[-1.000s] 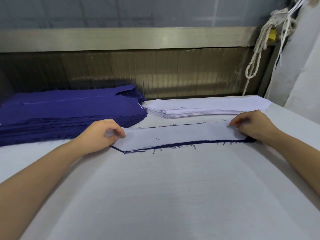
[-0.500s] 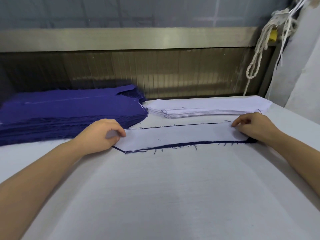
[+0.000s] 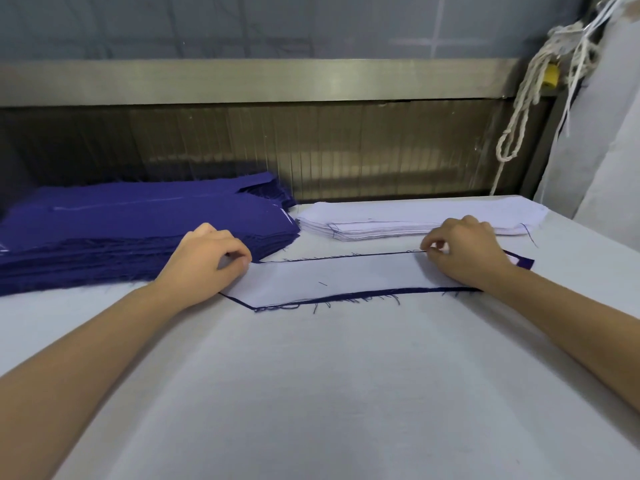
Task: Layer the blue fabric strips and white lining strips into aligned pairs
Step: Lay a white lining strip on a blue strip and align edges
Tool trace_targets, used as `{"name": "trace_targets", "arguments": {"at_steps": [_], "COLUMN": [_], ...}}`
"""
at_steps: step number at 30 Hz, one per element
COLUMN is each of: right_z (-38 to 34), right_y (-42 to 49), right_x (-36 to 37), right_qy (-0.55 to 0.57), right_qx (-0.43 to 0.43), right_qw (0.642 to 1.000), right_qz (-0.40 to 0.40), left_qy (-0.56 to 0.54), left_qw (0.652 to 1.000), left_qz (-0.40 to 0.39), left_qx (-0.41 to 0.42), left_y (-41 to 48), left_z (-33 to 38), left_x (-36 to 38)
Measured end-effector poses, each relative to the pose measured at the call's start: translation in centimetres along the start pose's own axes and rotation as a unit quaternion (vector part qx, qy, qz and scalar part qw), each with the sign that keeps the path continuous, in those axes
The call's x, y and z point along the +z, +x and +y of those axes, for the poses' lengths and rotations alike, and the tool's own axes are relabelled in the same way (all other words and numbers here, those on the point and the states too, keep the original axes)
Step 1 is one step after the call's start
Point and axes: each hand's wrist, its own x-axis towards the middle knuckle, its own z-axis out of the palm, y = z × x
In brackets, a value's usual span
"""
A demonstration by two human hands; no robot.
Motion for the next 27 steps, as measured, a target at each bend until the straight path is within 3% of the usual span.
{"name": "trace_targets", "arguments": {"at_steps": [7,17,24,27], "right_z": [-9.1,-19.9,-22.0,-21.9], "right_y": [5.6,14.1,17.3,18.3], "right_x": [0.9,3.3,4.2,4.2], "right_qy": [0.071,0.084,0.037,0.021], "right_qx": [-0.124,-0.154,-0.176,-0.197], "right_qw": [0.990,0.982,0.979,0.976], "right_qz": [0.018,0.064,0.096,0.094], "left_qy": [-0.009,-0.053,-0.031,-0.027], "left_qw": [0.993,0.967,0.970,0.970], "left_qz": [0.087,0.109,0.075,0.112], "left_qx": [-0.082,-0.226,-0.228,-0.216], "left_y": [3.1,8.3,8.5,8.0], "left_z": [-1.7,-6.1,-7.7,-7.4], "left_x": [-0.4,-0.5,1.0,1.5]}}
